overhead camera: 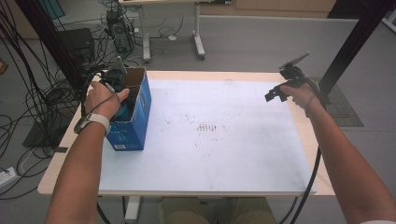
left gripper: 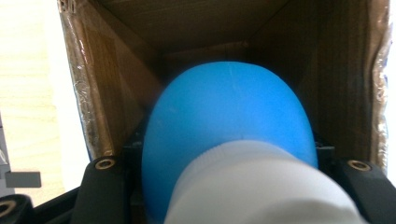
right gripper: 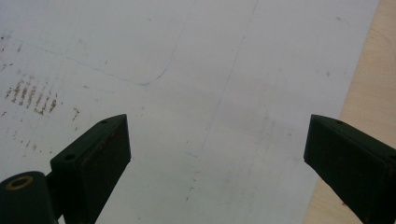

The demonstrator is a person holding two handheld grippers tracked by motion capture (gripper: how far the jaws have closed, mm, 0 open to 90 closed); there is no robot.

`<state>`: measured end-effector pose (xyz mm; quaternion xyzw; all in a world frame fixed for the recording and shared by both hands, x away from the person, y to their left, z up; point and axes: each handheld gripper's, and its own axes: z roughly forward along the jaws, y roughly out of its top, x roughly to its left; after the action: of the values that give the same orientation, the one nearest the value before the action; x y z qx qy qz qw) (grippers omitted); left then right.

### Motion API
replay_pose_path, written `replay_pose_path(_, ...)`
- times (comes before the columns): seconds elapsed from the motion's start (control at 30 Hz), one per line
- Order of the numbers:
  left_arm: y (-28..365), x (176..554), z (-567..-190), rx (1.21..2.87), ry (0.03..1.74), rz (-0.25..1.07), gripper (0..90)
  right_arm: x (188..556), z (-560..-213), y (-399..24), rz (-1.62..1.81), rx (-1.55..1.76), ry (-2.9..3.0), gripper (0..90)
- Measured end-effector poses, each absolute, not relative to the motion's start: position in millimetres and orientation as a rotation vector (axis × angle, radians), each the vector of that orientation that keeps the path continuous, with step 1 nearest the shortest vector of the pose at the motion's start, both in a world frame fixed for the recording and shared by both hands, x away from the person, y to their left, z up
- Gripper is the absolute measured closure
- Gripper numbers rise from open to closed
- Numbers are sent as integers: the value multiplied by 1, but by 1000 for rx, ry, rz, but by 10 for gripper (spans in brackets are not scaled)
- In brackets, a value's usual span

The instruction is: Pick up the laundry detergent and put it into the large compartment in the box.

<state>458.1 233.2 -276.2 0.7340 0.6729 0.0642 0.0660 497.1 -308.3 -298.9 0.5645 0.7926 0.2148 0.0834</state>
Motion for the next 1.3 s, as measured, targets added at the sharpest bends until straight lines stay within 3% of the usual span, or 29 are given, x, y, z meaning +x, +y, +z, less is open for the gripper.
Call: replay_pose_path(1.3, 234, 460, -282, 2224, 2034, 173, 394, 494, -300, -313, 653, 1686, 2362, 73)
